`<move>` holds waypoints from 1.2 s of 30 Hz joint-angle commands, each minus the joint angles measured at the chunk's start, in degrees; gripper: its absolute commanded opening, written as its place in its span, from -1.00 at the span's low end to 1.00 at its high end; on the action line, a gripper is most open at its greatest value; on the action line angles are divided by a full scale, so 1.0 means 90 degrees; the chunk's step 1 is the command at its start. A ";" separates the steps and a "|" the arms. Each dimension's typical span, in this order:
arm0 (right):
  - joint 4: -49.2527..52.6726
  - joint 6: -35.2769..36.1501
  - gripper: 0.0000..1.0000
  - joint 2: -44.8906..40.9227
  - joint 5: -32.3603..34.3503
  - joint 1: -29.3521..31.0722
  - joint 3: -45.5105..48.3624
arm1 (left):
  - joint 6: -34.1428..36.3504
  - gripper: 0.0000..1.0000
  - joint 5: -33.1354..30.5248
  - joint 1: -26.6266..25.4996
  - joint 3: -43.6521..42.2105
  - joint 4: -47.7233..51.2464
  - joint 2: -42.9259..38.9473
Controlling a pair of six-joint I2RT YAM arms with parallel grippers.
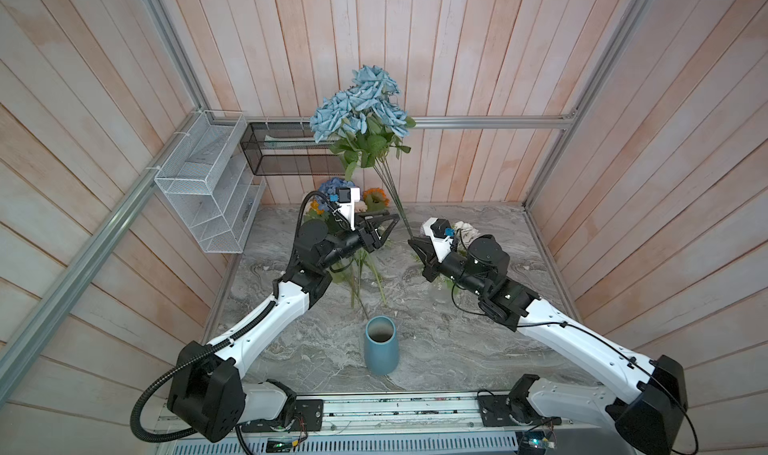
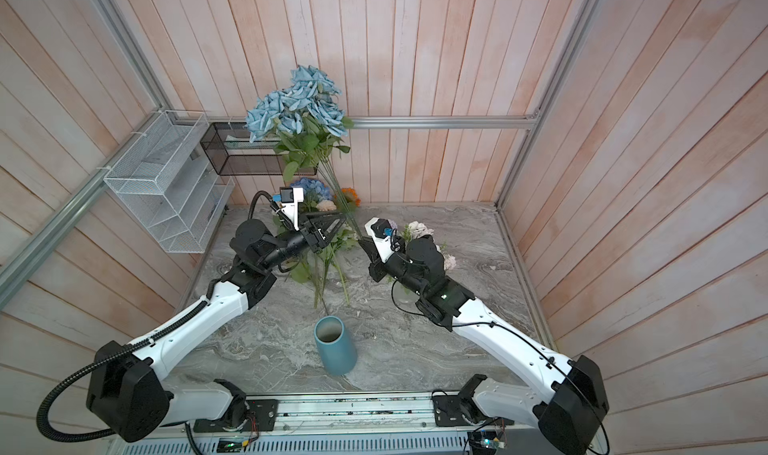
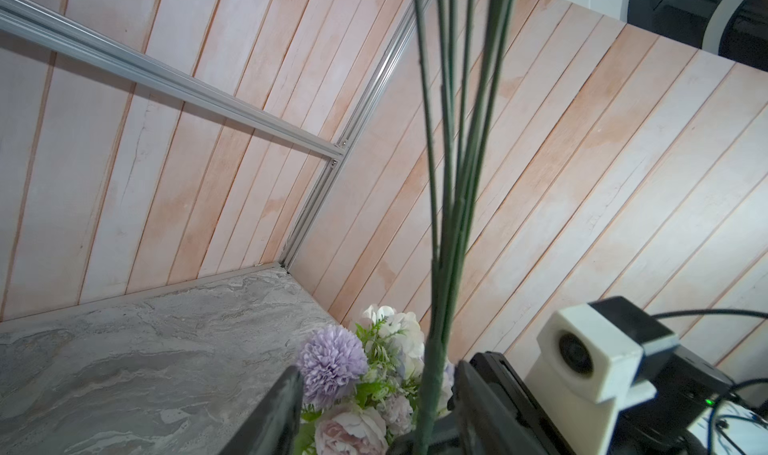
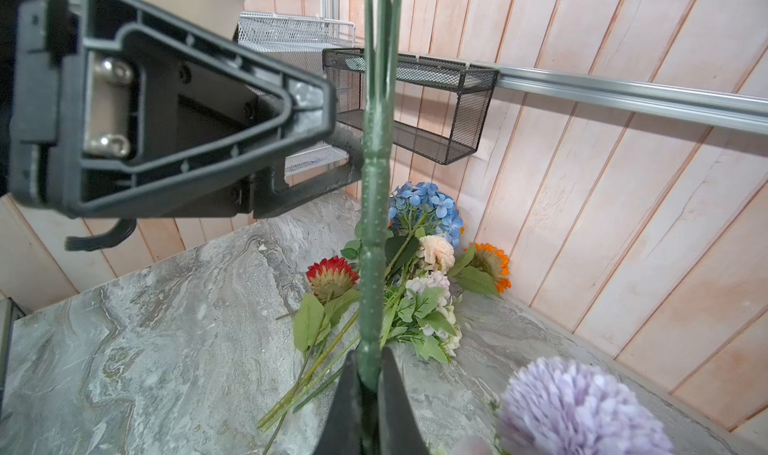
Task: Arrange the flowers into the vase
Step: 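Grasp the blue-green flower stems with right gripper below the left gripper, then open right gripper and move it to the bouquet in the glass vase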
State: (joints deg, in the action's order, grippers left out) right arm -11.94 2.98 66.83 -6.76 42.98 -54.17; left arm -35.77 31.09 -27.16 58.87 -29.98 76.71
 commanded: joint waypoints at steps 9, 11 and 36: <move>-0.0394 -0.0199 -1.00 -0.0013 -0.0409 0.0095 0.0160 | -0.0120 -0.03 0.0357 0.0019 0.0324 -0.0555 0.0032; -0.0368 -0.0167 -1.00 -0.0013 -0.0420 0.0107 0.0162 | -0.0089 -0.12 0.0325 0.0020 0.0346 -0.0536 0.0069; -0.0418 -0.0478 -0.73 -0.0128 -0.0556 0.0147 0.0055 | 0.0650 -1.00 -0.0410 0.0060 0.0003 -0.0214 -0.0288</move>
State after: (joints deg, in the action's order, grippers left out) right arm -13.89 0.56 67.33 -10.39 44.23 -52.42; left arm -33.56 31.27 -27.35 60.36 -31.48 75.29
